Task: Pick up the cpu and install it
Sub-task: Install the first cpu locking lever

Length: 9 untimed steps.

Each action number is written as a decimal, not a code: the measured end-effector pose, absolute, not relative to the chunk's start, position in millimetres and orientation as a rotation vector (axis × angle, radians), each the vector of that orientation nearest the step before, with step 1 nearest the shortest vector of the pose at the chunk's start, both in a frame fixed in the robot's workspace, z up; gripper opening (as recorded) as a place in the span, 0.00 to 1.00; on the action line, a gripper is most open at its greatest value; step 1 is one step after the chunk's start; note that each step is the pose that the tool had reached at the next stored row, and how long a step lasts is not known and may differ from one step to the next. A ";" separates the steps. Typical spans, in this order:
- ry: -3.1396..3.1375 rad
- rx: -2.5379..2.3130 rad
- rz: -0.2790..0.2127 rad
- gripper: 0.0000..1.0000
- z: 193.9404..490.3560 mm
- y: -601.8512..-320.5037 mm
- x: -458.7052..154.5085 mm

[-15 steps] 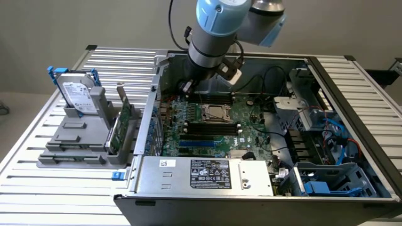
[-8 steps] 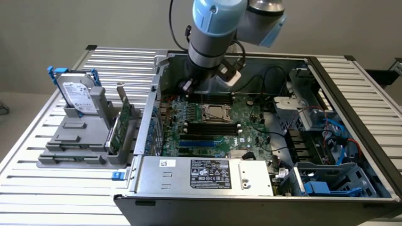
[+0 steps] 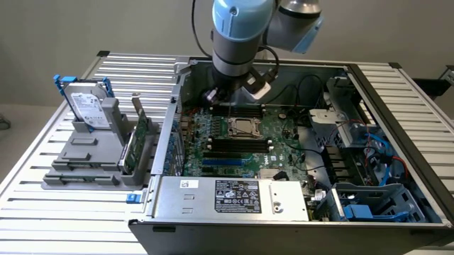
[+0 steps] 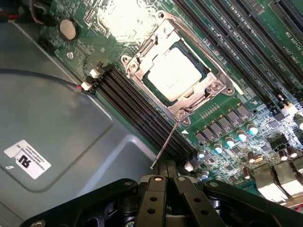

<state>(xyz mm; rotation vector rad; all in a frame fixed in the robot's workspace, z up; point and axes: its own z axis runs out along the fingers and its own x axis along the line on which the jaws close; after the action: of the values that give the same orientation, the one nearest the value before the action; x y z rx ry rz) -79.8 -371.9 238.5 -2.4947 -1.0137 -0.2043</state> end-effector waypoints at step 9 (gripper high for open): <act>-0.813 -2.577 -0.253 0.11 238.1 -371.9 -79.8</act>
<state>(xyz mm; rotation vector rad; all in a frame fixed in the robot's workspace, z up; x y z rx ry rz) -79.8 -371.9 238.1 -2.5768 -0.8129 -0.2534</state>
